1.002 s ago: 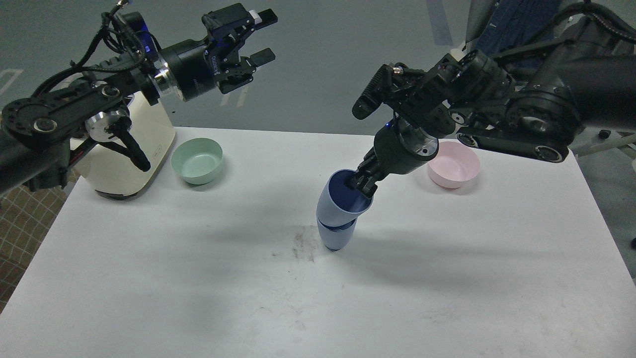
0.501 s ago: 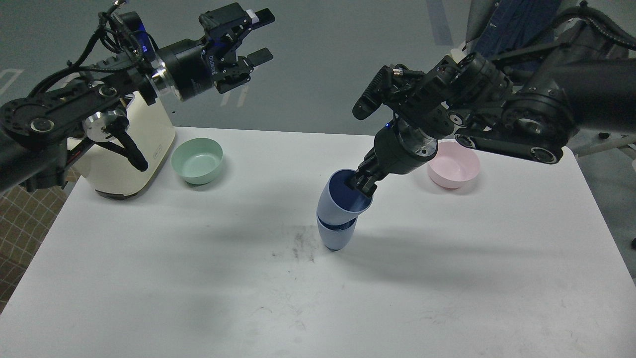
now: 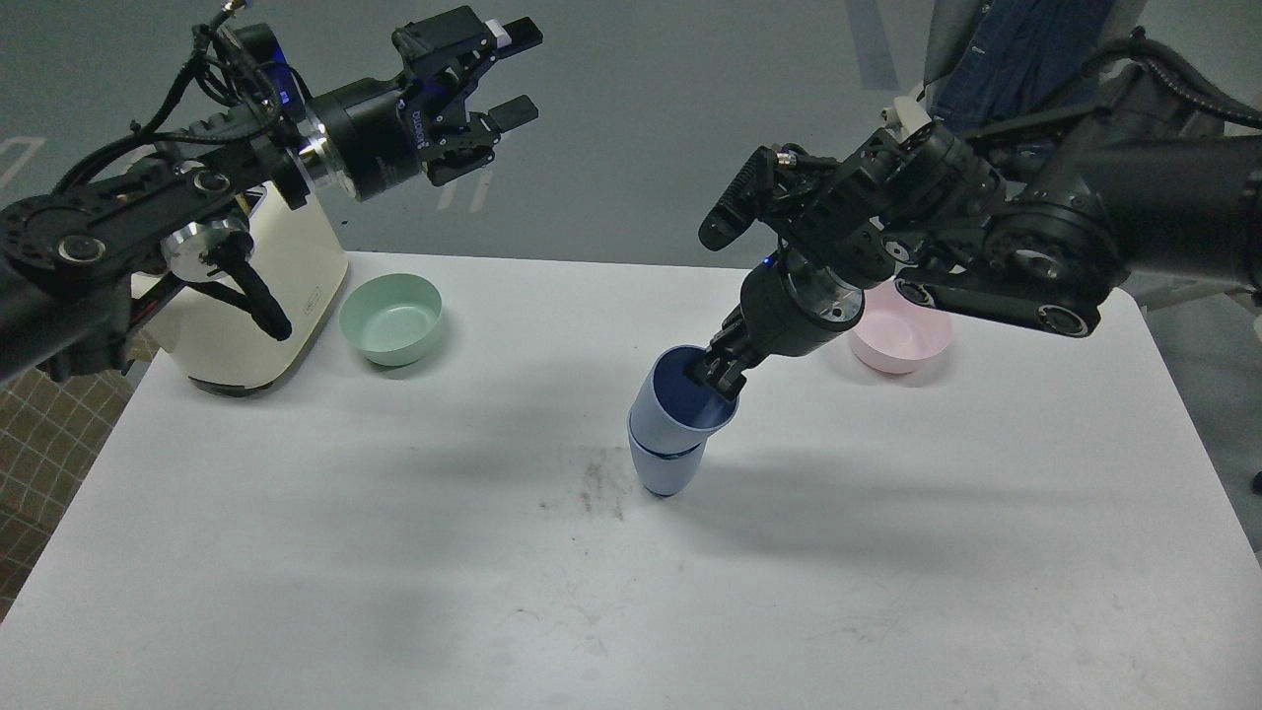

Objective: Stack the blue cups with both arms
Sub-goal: 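Lower the held cup into the centered blue cup, then release the cup and raise the right gripper away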

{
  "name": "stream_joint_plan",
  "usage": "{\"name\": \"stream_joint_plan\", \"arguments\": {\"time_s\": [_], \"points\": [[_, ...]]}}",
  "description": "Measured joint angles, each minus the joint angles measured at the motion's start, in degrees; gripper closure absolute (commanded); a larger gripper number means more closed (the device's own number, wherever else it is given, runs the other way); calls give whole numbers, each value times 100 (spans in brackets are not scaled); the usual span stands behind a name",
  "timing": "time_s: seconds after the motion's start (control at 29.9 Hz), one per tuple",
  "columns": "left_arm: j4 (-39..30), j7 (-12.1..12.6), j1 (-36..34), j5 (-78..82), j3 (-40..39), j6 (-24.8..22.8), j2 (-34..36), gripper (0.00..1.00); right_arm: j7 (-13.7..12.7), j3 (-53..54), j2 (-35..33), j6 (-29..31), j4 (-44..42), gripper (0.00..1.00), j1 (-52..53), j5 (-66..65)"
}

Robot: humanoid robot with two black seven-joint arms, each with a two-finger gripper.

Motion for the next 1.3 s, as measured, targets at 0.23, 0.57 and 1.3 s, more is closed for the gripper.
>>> {"name": "stream_joint_plan", "arguments": {"time_s": [0.23,0.57,1.3], "points": [[0,0,0,0,0,0,8,15,0,0,83,-8,-117,92,-103,0],[0,0,0,0,0,0,17,15,0,0,114,-8,-160,74,-172,0],[15,0,0,-4,0,0,18,13,0,325,-306,-135,-529,4,94,1030]]}}
